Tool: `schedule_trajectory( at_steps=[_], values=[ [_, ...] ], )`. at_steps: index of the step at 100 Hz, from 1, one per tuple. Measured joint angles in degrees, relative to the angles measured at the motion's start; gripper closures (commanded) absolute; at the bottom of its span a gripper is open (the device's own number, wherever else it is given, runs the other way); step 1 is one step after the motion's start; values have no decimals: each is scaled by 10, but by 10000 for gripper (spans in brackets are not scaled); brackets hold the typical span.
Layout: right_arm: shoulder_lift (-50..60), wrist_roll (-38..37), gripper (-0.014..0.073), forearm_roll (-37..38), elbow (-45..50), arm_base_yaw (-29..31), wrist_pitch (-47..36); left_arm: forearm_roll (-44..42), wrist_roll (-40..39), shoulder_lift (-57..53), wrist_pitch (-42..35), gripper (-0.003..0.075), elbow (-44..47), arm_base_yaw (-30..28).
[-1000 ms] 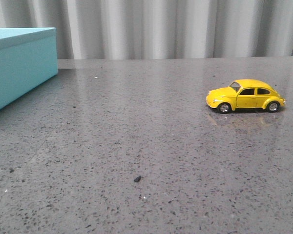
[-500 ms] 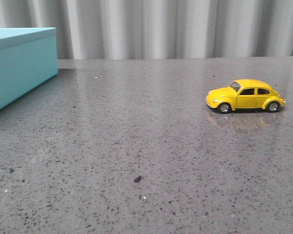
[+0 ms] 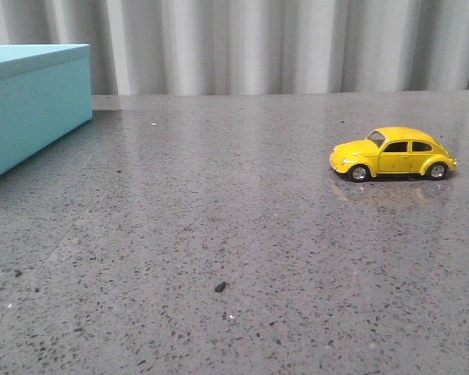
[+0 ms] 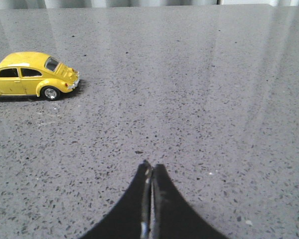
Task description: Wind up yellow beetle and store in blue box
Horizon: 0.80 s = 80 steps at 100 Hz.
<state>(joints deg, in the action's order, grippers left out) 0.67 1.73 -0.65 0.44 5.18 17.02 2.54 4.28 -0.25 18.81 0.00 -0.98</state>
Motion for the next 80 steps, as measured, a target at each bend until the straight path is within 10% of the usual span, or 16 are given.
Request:
schedule_trajectory(
  at_steps=[80],
  values=[
    [0,0,655,0,0,0,-6,-17,0,0,-3,741,0,0]
  ],
)
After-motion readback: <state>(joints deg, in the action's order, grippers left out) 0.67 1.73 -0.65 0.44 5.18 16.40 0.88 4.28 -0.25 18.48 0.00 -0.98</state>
